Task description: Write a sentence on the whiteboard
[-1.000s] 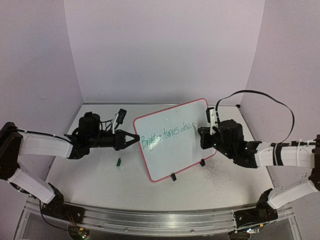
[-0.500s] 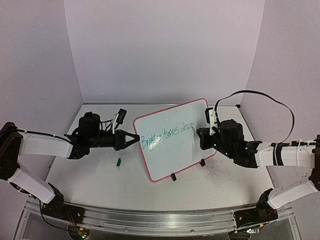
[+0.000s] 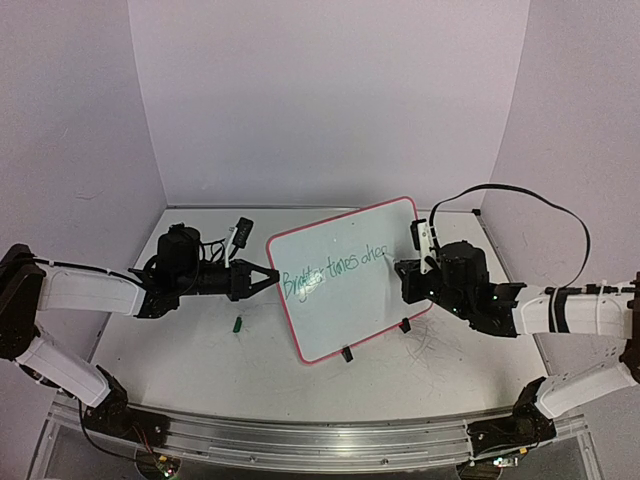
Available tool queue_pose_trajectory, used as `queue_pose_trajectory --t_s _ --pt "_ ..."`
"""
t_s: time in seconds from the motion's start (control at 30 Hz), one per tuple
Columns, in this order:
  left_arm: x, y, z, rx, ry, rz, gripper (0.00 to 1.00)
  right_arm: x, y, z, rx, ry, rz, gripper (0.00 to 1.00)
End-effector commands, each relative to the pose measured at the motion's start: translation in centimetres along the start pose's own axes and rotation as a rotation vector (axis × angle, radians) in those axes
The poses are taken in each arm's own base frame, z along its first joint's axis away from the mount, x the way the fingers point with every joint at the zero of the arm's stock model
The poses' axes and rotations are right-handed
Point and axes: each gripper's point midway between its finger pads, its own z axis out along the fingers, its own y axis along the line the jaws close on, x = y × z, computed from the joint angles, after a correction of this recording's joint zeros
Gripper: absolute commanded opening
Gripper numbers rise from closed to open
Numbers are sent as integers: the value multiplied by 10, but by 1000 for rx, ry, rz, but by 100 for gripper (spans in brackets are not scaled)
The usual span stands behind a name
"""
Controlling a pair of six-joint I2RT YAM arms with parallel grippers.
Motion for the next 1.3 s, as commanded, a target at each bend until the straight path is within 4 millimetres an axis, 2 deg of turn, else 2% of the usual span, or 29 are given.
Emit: queue_pose_trajectory --t_s 0.0,0.5,1.27 --pt "-10 1 -1 -20 -14 30 0 -2 -10 -4 49 -11 15 0" --pt "-10 0 -2 -22 -17 31 0 -24 -6 4 56 -74 31 0" --pt "-9 1 -3 -26 -15 33 0 -35 -3 9 58 -99 29 0"
